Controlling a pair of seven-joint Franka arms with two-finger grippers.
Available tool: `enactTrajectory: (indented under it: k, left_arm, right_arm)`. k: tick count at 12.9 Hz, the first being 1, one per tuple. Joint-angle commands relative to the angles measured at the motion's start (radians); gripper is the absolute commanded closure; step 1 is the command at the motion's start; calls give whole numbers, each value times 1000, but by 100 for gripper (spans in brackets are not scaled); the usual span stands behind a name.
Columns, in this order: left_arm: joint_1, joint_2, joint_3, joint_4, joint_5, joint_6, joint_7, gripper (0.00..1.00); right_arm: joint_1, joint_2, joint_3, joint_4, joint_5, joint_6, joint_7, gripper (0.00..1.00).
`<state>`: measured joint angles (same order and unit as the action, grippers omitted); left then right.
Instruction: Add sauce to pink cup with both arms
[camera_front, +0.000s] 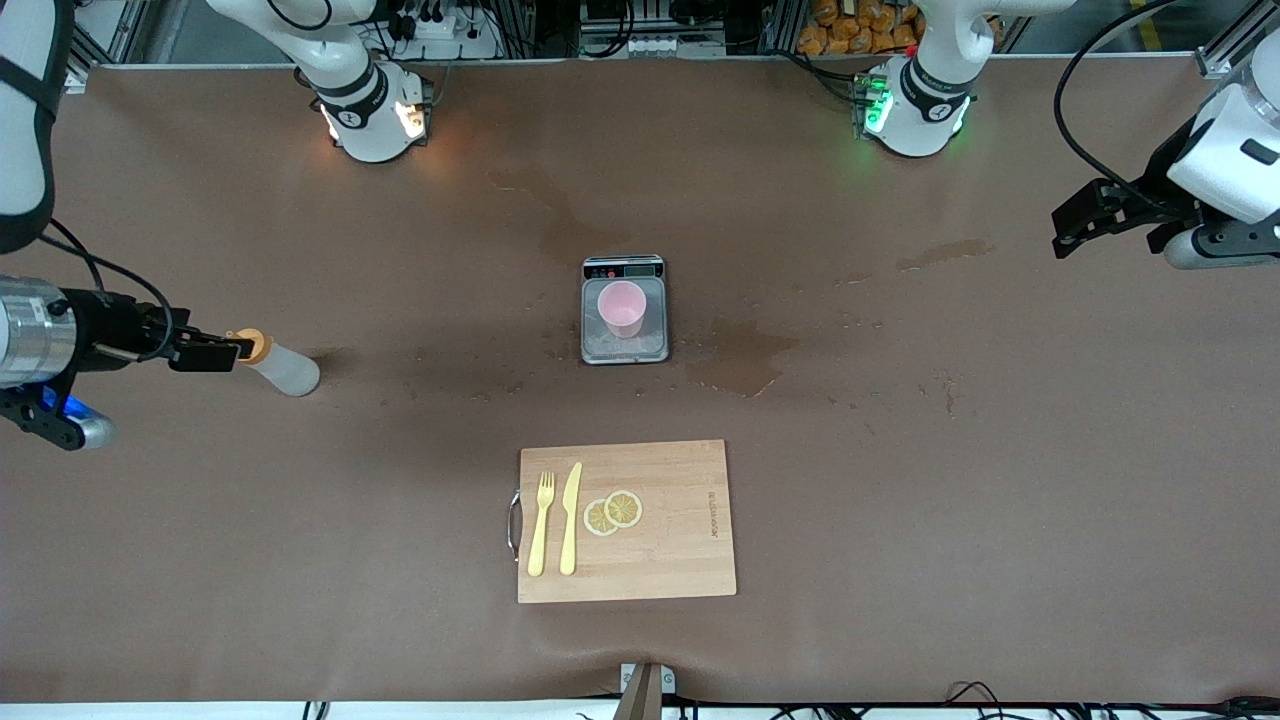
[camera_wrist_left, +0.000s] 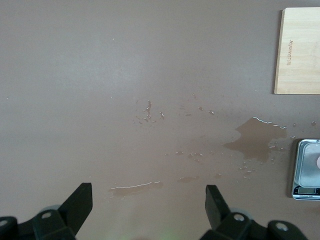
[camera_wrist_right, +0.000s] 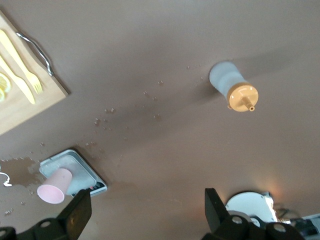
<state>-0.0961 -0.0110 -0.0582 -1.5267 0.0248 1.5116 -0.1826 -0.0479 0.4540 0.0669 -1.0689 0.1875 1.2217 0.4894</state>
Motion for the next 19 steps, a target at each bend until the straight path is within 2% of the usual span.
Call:
enactTrajectory:
  k: [1, 5, 7, 9, 12, 14, 19]
  left_arm:
    - [6, -14, -2, 0, -19, -7, 9, 0]
    - [10, -12, 0, 0, -19, -7, 11, 0]
    - [4, -11, 0, 0, -19, -8, 12, 0]
    - [1, -9, 0, -1, -17, -24, 11, 0]
    - [1, -11, 1, 0, -13, -40, 11, 0]
    - [3, -11, 0, 0, -14, -42, 11, 0]
    - [3, -6, 0, -6, -17, -48, 11, 0]
  right_arm:
    - [-7, -168, -10, -193, -29, 109, -78, 0]
    - [-50, -412, -12, -481, -31, 338, -274, 0]
    - [-47, -486, -12, -557, -33, 416, -281, 0]
    - [-44, -504, -9, -556, -36, 420, -281, 0]
    - [-23, -512, -1, -548, -89, 421, -279, 0]
    - [11, -502, -1, -528, -153, 436, -279, 0]
    - [23, -480, -3, -471, -201, 440, -282, 0]
